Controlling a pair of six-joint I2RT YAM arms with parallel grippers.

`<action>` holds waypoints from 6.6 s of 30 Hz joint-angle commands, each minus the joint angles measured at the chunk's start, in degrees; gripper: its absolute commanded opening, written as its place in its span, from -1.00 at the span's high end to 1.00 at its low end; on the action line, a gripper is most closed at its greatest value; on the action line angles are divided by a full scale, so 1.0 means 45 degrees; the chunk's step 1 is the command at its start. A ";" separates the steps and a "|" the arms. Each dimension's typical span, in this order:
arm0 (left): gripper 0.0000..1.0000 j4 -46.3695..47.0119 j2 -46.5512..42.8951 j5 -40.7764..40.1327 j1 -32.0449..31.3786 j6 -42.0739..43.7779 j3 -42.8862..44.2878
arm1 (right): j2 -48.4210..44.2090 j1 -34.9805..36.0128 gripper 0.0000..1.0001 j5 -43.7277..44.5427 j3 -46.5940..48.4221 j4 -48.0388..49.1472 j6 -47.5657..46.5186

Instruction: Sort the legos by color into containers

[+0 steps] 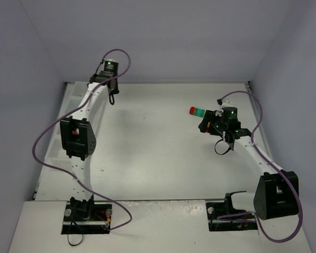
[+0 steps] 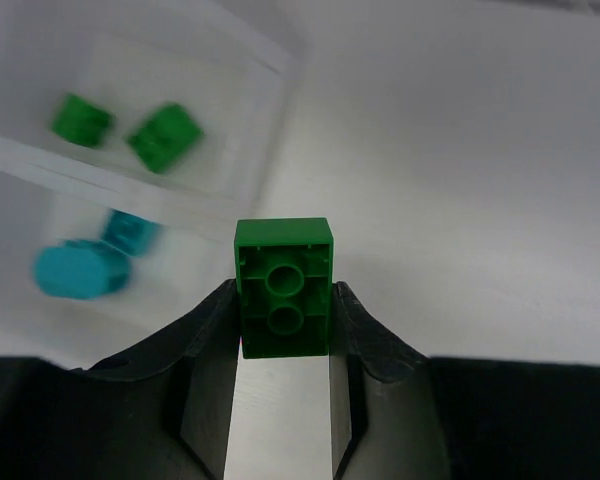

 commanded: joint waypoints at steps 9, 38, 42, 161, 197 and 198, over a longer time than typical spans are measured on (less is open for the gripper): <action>0.70 0.0362 0.2666 -0.1405 0.2684 0.2114 0.4590 | 0.0834 0.0856 1.00 -0.1559 0.1338 0.0767 -0.1189; -0.37 0.0058 -0.2897 1.1148 0.2083 -0.1245 -0.0624 | 0.0893 0.3902 1.00 -0.1931 0.2295 0.1314 -0.4060; -0.41 0.0342 -0.3327 1.3883 0.1069 -0.2101 -0.1383 | 0.0814 0.4332 1.00 -0.1950 0.2413 0.1256 -0.4548; 1.00 -0.2253 -0.2351 1.5137 -0.1885 -0.0775 -0.1756 | 0.1850 0.6911 -0.73 0.0179 0.3428 0.1334 -0.5819; 1.00 -0.2605 -0.2937 1.5568 -0.2217 -0.0619 -0.1893 | 0.2064 0.6930 0.04 -0.1169 0.3898 0.1334 -0.6112; 1.00 -0.2605 -0.2937 1.5568 -0.2198 -0.0619 -0.1854 | 0.2045 0.6930 0.04 -0.1189 0.3859 0.1334 -0.6112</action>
